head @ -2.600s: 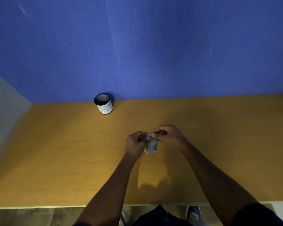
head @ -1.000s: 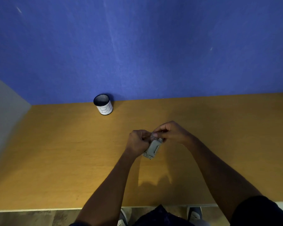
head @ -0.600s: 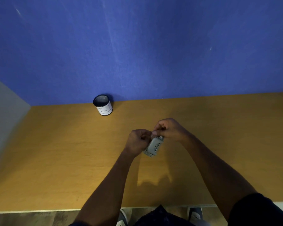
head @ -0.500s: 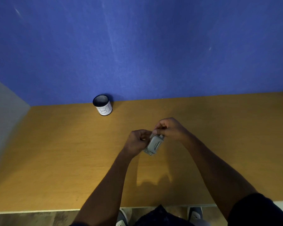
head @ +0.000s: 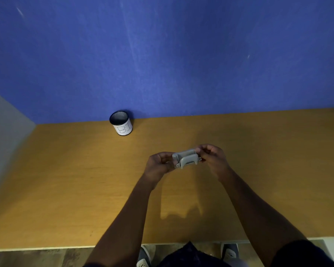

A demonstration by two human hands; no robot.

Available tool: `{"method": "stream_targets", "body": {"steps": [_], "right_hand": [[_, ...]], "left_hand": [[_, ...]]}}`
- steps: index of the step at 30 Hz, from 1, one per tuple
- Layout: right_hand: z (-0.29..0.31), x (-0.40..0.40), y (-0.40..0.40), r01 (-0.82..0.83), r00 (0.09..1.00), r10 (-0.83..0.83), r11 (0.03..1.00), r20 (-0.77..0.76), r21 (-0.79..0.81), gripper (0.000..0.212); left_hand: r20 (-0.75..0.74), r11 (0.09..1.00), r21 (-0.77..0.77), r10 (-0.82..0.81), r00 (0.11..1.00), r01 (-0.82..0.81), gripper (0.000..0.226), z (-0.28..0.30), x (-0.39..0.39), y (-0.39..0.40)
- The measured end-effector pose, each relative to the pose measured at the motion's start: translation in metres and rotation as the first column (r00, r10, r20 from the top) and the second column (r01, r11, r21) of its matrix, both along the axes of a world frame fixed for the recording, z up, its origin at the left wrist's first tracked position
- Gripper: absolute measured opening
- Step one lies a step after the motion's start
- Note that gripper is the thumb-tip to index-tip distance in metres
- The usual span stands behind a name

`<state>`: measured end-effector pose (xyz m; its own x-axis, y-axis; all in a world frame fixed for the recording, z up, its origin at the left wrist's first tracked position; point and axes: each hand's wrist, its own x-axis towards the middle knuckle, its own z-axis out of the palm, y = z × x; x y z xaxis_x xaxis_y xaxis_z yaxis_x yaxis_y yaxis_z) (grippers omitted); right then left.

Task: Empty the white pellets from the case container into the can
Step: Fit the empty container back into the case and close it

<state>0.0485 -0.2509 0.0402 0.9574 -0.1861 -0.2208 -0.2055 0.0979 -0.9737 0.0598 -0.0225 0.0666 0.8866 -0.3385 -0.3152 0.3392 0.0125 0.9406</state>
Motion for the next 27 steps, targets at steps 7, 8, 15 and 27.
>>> {"method": "stream_targets", "body": {"steps": [7,8,15,27], "right_hand": [[0.001,-0.007,0.004,-0.07,0.997,0.071,0.987,-0.007,0.143,0.007],[0.003,-0.008,0.004,-0.099,0.995,0.102,0.983,-0.008,0.156,0.01],[0.008,-0.013,0.003,-0.145,0.989,0.146,0.988,-0.025,0.049,0.015],[0.009,-0.008,0.014,-0.081,0.937,0.159,0.965,-0.312,0.248,0.015]], "left_hand": [[0.237,0.942,0.291,0.101,0.966,-0.17,0.016,-0.003,0.003,-0.01],[0.269,0.924,0.334,0.098,0.958,-0.189,0.016,-0.003,0.004,-0.01],[0.3,0.907,0.354,0.12,0.946,-0.227,0.016,-0.006,0.004,-0.008],[-0.062,0.951,0.201,0.251,0.966,-0.235,0.02,-0.004,0.0,-0.009]]}}
